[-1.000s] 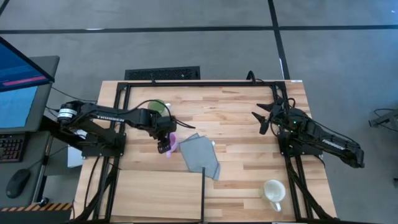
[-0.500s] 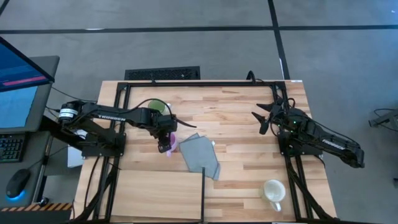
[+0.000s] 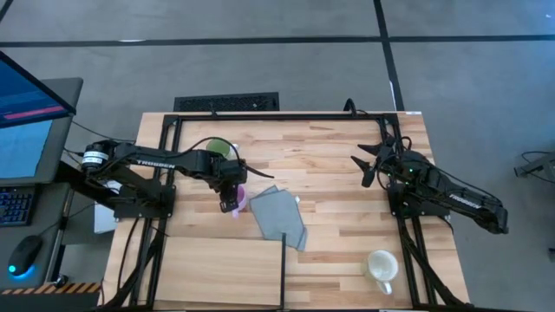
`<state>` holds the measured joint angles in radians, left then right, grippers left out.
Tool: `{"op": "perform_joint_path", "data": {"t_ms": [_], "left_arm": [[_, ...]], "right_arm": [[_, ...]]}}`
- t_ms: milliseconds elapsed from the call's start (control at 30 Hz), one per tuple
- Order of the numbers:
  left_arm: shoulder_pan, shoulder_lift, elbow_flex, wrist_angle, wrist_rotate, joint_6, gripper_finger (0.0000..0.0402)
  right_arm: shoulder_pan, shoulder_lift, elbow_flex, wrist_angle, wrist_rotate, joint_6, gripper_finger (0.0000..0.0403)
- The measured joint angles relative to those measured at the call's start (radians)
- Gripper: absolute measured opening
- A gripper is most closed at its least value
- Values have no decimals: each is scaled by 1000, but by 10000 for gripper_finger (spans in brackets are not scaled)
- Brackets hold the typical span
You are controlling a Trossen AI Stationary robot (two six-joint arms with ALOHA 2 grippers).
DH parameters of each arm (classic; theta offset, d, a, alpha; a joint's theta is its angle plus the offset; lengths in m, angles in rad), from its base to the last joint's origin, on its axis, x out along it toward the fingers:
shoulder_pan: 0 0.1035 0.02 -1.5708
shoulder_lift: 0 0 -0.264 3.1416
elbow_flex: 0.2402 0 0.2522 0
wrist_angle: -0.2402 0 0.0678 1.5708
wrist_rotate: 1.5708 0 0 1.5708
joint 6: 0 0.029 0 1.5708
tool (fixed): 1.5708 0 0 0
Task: Stack small to large cups/mugs on shelf
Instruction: Put the pink mug on the shelf
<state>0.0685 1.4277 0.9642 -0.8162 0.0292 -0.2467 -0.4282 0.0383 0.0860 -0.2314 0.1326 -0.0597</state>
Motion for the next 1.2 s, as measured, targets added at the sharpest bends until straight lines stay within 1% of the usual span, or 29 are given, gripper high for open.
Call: {"op": "perform_joint_path", "data": {"t_ms": [167,300,467,667,833,1200], "left_arm": [[0,0,0,-1,0,16,41],[0,0,0,-2,0,26,31],[0,0,0,0,-1,20,29],[0,0,0,3,-52,15,29],[0,0,0,3,-59,-2,29],[0,0,1,26,66,-37,29]], "right_arm": [[0,0,0,0,0,0,260],[0,0,0,0,0,0,260],[0,0,0,0,0,-1,260],[0,0,0,0,0,-25,260],[0,0,0,0,0,-53,260],[0,0,0,0,0,-54,260]]}}
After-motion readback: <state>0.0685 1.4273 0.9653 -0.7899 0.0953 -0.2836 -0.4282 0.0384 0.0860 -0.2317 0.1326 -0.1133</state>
